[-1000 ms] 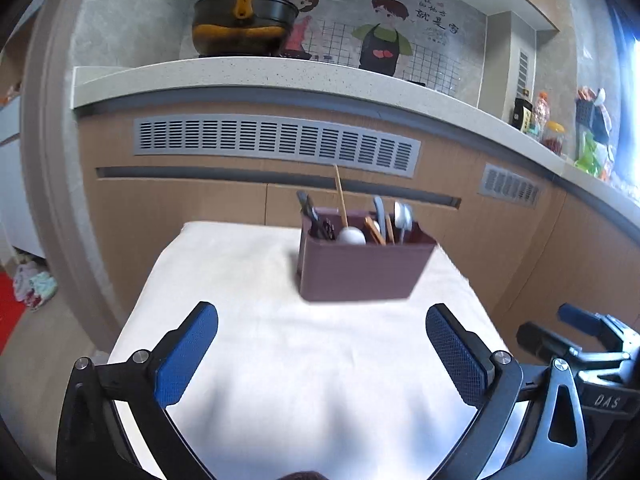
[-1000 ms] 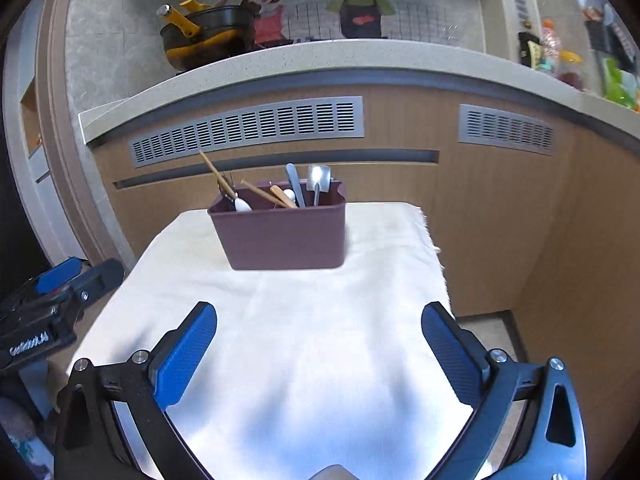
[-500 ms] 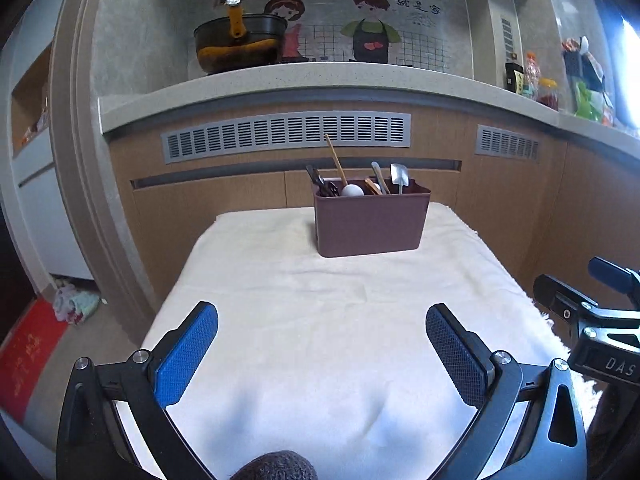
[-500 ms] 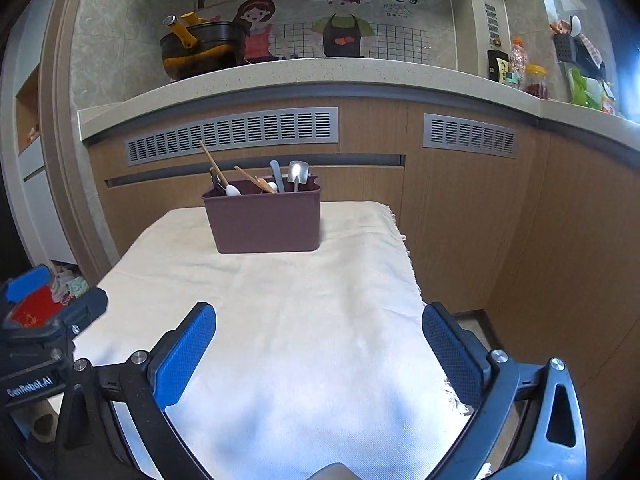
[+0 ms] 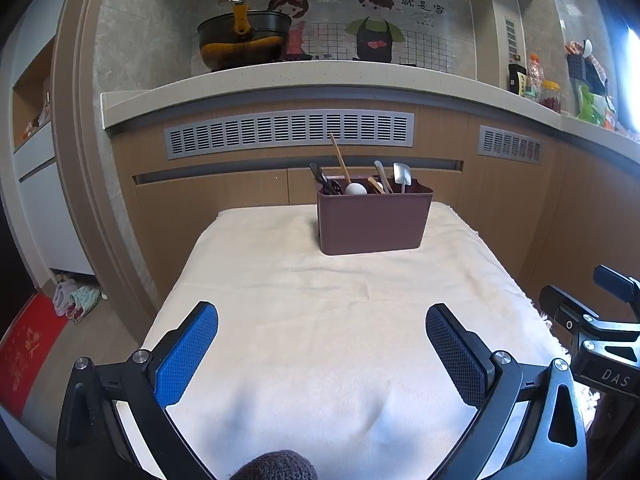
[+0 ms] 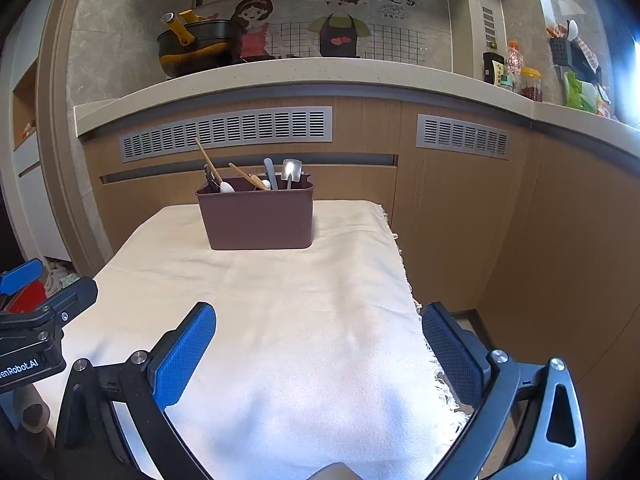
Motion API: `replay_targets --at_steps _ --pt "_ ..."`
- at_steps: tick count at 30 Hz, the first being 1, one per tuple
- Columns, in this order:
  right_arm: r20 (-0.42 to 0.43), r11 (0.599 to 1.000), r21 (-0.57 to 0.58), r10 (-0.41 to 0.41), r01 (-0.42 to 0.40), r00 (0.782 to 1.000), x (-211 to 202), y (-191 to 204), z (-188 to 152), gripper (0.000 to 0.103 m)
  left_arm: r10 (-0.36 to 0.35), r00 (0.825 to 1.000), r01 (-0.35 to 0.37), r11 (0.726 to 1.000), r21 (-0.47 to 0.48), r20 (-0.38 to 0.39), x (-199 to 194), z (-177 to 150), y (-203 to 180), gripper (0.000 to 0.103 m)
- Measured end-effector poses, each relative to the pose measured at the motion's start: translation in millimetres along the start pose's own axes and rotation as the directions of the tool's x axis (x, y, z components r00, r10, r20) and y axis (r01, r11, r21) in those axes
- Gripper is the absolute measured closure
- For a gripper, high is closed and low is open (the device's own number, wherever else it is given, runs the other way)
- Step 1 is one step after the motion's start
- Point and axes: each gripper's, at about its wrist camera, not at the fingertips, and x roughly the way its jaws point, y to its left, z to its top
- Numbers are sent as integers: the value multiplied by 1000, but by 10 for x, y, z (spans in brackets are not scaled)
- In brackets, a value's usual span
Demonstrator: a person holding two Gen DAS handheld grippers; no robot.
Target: Organize utensils
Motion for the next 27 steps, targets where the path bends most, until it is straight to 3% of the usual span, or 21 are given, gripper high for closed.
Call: replay_targets --at_steps 27 --pt "-1 1000 0 8 -8 1000 -26 -30 -10 0 -7 1000 7 1000 9 -11 25 -19 -24 0"
